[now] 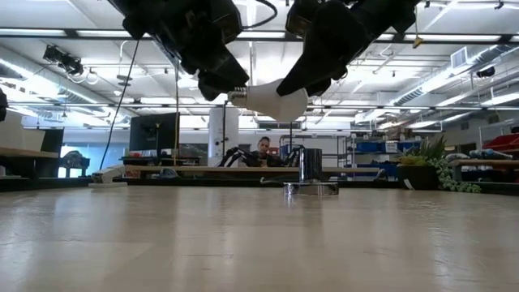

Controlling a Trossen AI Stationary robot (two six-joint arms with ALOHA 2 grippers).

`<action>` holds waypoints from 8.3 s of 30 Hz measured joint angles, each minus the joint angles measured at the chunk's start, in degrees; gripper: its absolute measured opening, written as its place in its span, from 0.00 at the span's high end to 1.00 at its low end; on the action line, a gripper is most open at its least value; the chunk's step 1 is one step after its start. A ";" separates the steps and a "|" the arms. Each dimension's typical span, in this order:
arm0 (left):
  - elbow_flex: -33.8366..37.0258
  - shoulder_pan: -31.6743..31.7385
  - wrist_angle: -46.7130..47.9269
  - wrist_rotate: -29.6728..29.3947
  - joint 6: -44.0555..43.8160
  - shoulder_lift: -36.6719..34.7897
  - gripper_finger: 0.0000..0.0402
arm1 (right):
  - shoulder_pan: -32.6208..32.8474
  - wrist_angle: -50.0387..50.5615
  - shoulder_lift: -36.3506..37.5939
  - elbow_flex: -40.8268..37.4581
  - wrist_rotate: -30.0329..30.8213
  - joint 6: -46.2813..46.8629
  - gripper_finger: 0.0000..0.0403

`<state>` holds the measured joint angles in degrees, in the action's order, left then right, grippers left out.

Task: Screw lightbulb
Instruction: Insert the lightbulb into the lamp

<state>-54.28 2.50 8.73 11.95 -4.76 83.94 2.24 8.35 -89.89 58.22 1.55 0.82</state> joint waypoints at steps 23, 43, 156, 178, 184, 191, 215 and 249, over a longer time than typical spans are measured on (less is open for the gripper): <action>-6.07 0.04 9.20 -0.37 2.82 6.10 0.68 | -0.11 -0.40 0.02 0.00 0.67 -0.93 0.31; -2.06 0.46 -5.39 -3.74 6.31 6.02 0.75 | -0.09 8.25 17.15 0.02 13.30 -1.92 0.14; 8.64 5.42 -55.37 3.70 1.58 5.47 0.75 | -4.15 -58.29 9.29 -17.03 5.59 3.45 0.29; 8.83 5.95 -38.56 -0.67 3.81 5.69 0.62 | -6.70 -47.53 14.39 -16.84 10.10 -2.45 0.34; 8.79 6.01 -35.78 -4.47 6.79 5.60 0.74 | -8.54 -37.72 14.97 -17.15 12.40 -2.99 0.35; 8.79 6.49 -34.46 -4.56 7.88 5.58 0.98 | -10.60 -42.54 14.08 -25.35 12.56 -0.45 0.35; 8.81 8.39 -34.79 -4.37 7.74 5.58 1.00 | -14.09 -77.19 -8.05 -35.17 14.05 -1.86 0.35; 8.81 8.68 -34.12 -4.37 7.83 4.84 1.00 | -13.53 -83.31 -17.51 -35.41 14.47 2.01 0.46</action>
<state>-45.47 11.18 -25.39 7.57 3.07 88.77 -11.29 -74.96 -107.39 22.81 16.02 2.83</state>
